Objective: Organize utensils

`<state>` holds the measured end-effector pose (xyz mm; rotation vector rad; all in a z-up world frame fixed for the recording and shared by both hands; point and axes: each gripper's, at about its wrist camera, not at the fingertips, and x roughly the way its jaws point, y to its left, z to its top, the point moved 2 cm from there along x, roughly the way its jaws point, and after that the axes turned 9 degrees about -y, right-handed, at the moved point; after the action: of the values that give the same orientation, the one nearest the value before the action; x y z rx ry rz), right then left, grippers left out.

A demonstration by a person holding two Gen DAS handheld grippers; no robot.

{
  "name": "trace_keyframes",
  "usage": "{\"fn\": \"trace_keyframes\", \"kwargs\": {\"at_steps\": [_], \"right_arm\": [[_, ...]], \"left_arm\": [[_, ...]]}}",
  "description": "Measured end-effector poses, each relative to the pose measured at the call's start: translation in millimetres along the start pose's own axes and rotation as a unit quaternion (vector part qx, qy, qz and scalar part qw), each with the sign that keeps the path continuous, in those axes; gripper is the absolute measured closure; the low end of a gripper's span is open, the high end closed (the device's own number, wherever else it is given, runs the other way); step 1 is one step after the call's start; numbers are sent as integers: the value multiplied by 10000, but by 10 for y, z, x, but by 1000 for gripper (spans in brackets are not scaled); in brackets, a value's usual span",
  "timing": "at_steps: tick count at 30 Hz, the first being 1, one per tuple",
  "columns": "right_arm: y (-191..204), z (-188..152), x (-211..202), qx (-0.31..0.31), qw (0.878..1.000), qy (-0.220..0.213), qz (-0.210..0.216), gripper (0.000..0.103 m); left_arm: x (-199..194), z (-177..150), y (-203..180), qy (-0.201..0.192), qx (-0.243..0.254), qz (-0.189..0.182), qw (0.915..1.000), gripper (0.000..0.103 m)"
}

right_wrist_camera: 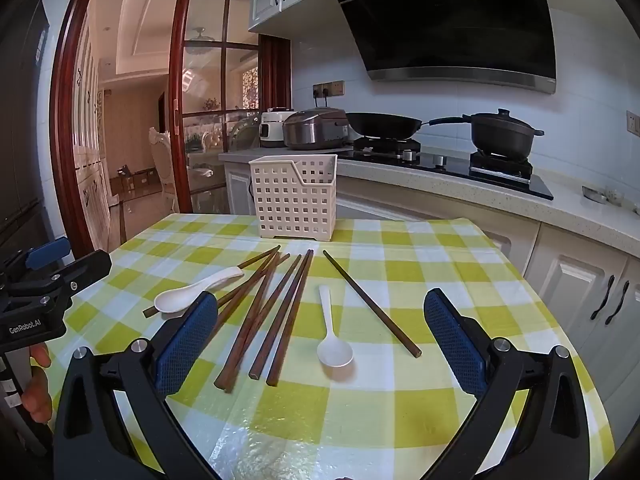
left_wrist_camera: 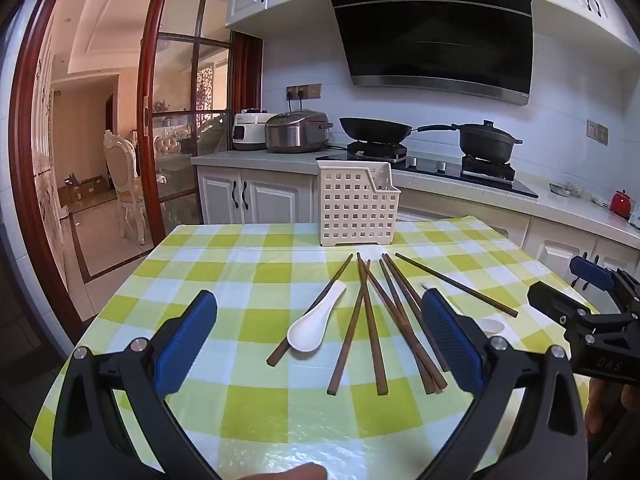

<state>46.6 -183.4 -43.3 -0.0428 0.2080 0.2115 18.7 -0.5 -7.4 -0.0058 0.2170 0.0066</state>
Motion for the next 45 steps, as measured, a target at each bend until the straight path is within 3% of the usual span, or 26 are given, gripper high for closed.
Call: {"fn": "trace_keyframes", "kwargs": {"at_steps": [45], "right_arm": [[14, -3, -3, -32, 10000, -12, -7, 7]], "left_arm": [[0, -3, 1, 18, -27, -19, 10000, 4]]}}
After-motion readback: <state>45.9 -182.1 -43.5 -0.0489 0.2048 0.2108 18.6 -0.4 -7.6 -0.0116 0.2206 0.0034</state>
